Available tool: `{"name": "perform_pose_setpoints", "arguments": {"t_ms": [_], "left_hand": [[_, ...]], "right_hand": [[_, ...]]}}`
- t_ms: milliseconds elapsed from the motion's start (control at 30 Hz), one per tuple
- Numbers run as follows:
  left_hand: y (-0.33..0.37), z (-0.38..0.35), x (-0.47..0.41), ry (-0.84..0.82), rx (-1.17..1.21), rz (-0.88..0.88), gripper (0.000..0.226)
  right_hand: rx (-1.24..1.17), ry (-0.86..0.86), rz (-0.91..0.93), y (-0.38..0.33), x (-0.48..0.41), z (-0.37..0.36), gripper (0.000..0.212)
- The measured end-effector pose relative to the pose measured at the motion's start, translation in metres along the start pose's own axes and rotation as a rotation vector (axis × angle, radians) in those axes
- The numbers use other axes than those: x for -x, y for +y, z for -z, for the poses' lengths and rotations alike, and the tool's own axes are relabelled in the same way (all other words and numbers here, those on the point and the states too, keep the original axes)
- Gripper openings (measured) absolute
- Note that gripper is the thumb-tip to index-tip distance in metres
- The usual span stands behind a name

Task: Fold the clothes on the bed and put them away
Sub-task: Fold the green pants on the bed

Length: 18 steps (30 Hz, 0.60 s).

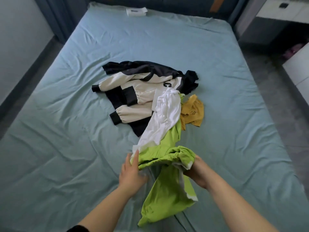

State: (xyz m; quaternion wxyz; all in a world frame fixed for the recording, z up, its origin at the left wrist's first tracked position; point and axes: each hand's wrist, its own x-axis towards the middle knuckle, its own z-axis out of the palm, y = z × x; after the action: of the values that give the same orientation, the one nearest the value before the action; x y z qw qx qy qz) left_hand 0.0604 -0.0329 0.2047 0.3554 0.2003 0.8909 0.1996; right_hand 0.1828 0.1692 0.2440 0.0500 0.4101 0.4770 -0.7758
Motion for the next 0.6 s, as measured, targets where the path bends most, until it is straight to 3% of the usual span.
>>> {"name": "perform_pose_setpoints", "arguments": {"t_ms": [100,200,300,433,600], "left_hand": [[0.019,0.009,-0.011,0.012,-0.009,-0.088,0.039],[0.032,0.018,-0.005,-0.085,0.215,-0.125,0.013],[0.036,0.030,0.003,-0.042,0.316,-0.105,0.012],[0.055,0.053,0.011,0.067,0.435,-0.079,0.017],[0.088,0.081,0.026,0.052,0.528,-0.037,0.016]], "right_hand": [[-0.059,0.056,-0.001,-0.015,0.008,0.006,0.025],[-0.011,0.194,-0.018,-0.022,0.011,0.009,0.020],[-0.046,0.162,-0.025,-0.024,0.021,0.017,0.029],[-0.058,-0.128,-0.049,-0.027,0.040,0.020,0.049],[-0.060,-0.280,-0.026,-0.038,0.058,-0.016,0.051]]}}
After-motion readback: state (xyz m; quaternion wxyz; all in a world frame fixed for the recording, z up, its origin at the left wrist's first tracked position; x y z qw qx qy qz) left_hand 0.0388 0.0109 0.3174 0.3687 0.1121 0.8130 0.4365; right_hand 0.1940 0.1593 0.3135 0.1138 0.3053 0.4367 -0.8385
